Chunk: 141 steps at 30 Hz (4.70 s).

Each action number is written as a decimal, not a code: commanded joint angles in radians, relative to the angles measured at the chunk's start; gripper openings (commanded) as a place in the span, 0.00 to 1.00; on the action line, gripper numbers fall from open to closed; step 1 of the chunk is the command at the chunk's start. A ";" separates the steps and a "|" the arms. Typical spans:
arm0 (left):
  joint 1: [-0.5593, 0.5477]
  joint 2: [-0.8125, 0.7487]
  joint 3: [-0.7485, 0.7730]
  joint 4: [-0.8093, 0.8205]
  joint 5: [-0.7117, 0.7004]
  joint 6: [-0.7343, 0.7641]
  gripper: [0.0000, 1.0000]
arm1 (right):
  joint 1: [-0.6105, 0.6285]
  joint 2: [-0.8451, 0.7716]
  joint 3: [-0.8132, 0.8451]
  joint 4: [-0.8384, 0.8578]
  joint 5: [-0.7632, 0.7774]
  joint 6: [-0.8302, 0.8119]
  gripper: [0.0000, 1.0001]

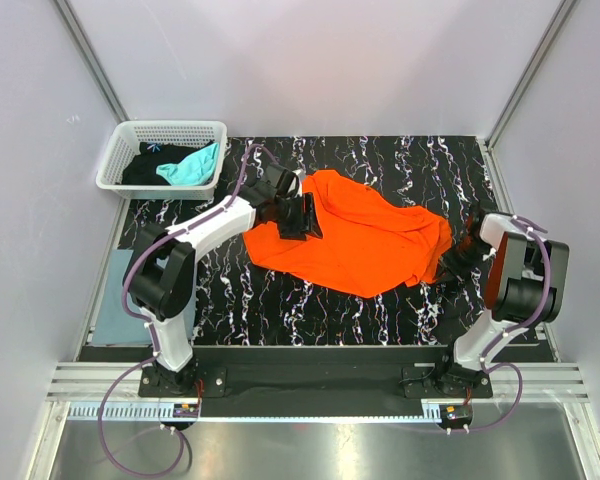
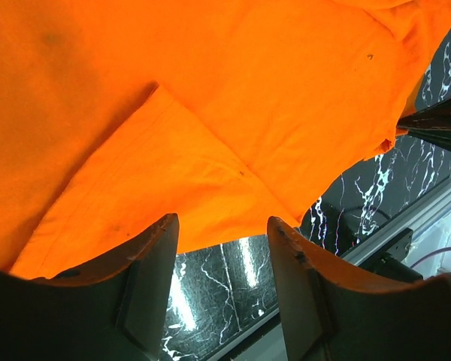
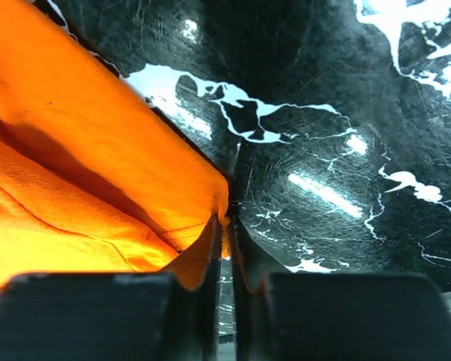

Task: Fold and stack the t-shirts
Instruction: Flatten the tshirt out

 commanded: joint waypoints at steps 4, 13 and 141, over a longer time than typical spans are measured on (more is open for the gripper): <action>-0.027 0.022 0.088 -0.019 -0.066 -0.020 0.57 | -0.007 -0.102 -0.024 0.001 0.076 -0.014 0.04; -0.128 0.219 0.359 -0.225 -0.388 -0.135 0.52 | -0.007 -0.188 -0.035 -0.019 0.052 -0.060 0.04; -0.076 -0.754 0.715 -0.015 -0.657 0.477 0.00 | 0.029 -0.600 1.358 0.187 0.129 -0.138 0.00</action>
